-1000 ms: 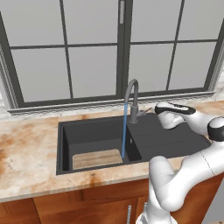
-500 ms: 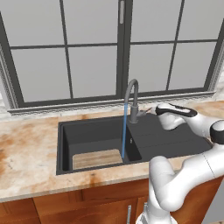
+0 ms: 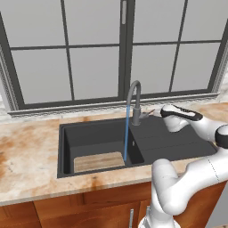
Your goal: Turn on the sink faucet with hot water and rinse the cutting board for ten seconds, then turn off the faucet. Push the cutting board to reach the water if necessary.
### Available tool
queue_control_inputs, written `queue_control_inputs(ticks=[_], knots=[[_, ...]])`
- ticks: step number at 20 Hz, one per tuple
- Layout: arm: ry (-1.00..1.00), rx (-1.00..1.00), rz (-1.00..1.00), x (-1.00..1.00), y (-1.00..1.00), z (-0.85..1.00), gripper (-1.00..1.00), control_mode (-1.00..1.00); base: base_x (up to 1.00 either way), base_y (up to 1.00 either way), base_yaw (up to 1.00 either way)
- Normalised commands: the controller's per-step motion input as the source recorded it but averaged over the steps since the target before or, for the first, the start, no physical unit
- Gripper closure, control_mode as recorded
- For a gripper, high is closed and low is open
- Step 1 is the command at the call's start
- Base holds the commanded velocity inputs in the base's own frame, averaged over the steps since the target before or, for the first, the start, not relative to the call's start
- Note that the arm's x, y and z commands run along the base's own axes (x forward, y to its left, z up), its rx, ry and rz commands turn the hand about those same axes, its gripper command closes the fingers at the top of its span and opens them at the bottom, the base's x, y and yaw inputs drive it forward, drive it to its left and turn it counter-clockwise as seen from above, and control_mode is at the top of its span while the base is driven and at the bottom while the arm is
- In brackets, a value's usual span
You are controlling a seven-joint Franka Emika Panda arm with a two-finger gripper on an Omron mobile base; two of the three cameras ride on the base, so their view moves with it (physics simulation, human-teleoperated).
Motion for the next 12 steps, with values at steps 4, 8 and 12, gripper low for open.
queue_control_inputs(ticks=[4, 8, 12], knots=[[0.00, 0.00, 0.03, 0.08, 0.02, 0.00, -1.00, -1.00, 0.00, 0.00, 0.00], [0.00, 0.00, 0.01, 0.00, 0.07, 0.00, -1.00, -1.00, 0.00, 0.00, 0.00], [0.00, 0.00, 0.00, 0.00, 0.21, 0.00, -1.00, -1.00, 0.00, 0.00, 0.00]])
